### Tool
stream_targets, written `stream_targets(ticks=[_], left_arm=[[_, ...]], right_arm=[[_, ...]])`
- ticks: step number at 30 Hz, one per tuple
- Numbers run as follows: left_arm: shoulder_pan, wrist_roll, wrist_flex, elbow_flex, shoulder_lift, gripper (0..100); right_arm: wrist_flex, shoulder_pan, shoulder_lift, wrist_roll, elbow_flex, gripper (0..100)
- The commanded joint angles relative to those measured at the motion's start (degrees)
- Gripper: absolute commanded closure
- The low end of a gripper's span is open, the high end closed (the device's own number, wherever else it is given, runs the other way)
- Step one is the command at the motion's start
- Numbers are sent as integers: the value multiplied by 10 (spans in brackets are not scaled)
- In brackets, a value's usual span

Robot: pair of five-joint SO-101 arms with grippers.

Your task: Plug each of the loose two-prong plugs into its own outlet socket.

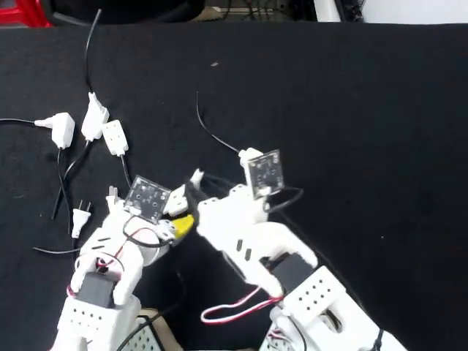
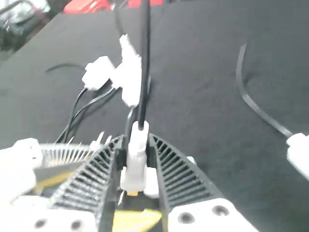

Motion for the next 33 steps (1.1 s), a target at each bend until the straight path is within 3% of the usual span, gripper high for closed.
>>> stream_targets(ticks=[1, 11, 19, 22, 27, 33], left_arm=[[9, 20, -22, -30, -11, 668], [-53, 17, -69, 22, -35, 666], [-65, 10, -61, 27, -33, 667], [-93, -50, -8, 22, -33, 667], [-207, -253, 82, 28, -35, 667], [-267, -242, 120, 25, -35, 668]], right_arm=[[-13, -14, 12, -7, -8, 987], [193, -20, 13, -4, -91, 987], [203, -17, 16, 6, -105, 987], [214, 5, 18, 29, -124, 987], [259, 29, 80, 92, -184, 987], [317, 29, 323, 145, -324, 987]])
